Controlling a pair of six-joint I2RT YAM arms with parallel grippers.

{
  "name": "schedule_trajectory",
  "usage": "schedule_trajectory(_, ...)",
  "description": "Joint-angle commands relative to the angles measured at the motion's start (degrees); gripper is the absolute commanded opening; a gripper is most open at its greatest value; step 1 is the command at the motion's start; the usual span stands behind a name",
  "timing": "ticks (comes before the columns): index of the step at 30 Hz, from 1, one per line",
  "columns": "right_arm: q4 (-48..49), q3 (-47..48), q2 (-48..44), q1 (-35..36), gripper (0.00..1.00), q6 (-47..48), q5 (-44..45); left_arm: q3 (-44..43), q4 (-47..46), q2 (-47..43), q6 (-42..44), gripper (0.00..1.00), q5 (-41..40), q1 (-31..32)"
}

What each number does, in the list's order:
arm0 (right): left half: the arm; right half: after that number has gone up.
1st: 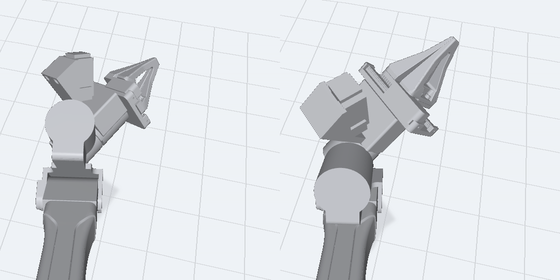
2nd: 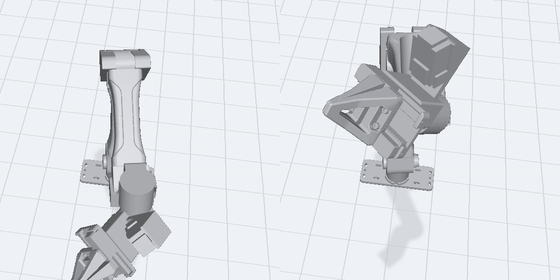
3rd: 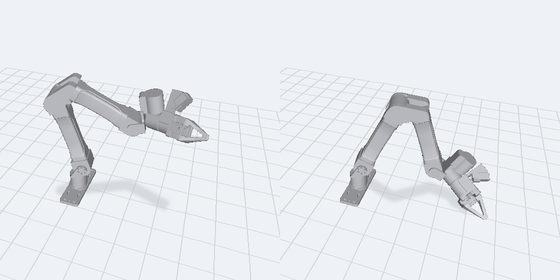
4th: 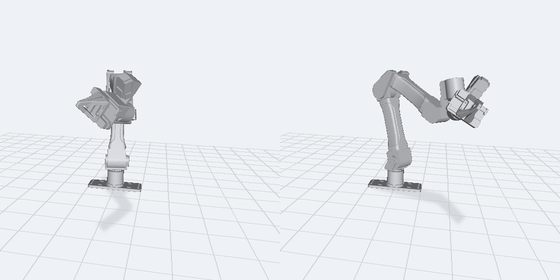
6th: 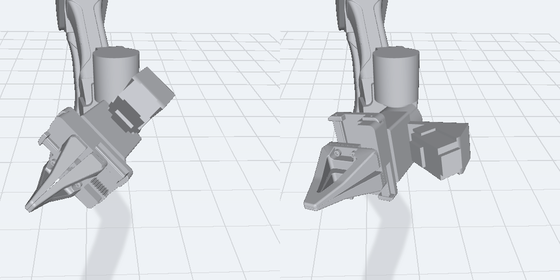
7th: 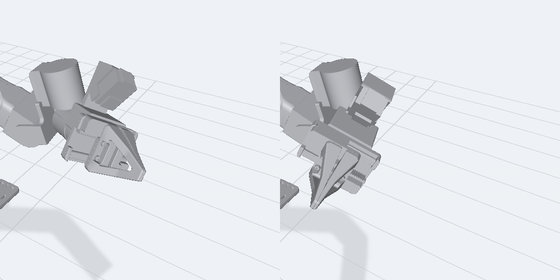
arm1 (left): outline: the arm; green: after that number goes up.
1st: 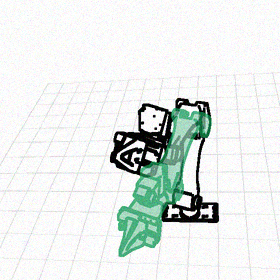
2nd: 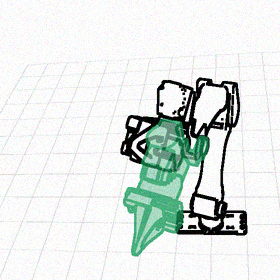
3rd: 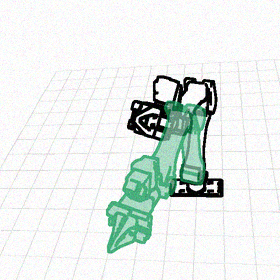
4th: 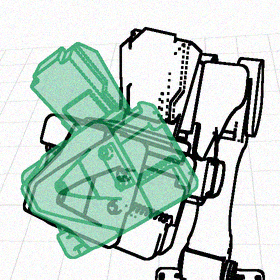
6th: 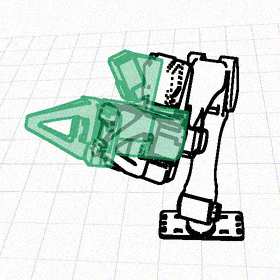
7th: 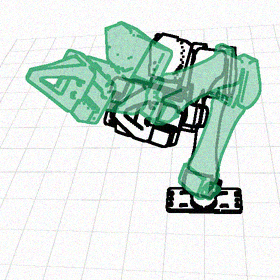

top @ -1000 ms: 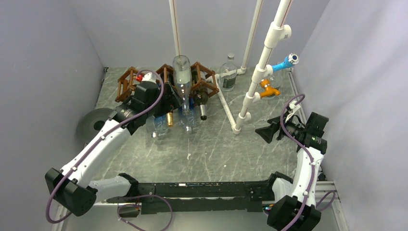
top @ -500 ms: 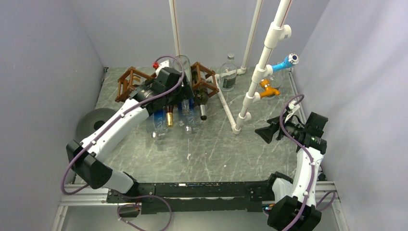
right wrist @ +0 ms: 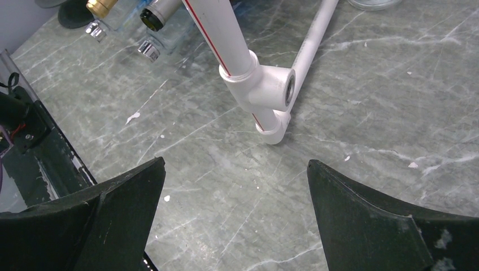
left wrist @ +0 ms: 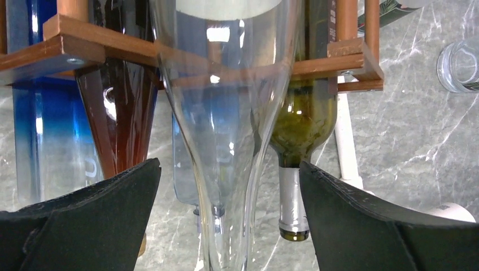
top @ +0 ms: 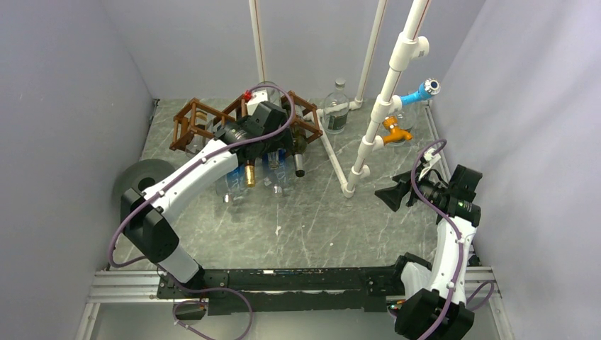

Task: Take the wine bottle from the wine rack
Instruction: Pick up the wine bottle from the wine rack.

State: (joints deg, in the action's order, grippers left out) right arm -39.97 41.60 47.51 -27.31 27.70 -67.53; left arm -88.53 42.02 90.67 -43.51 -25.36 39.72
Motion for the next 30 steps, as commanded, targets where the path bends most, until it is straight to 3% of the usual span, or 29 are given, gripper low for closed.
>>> schedule_trajectory(1, 1.9, 0.1, -0.7, 0.2, 1.00, 1.8, 0.0, -0.9, -4.9, 0.1, 3.9, 0.98, -2.8, 0.2)
schedule_trajectory(30, 1.8, 0.1, -0.5, 0.5, 1.00, 2.3, 0.4, 6.3, -12.9, 1.9, 7.6, 0.93, -3.0, 0.1)
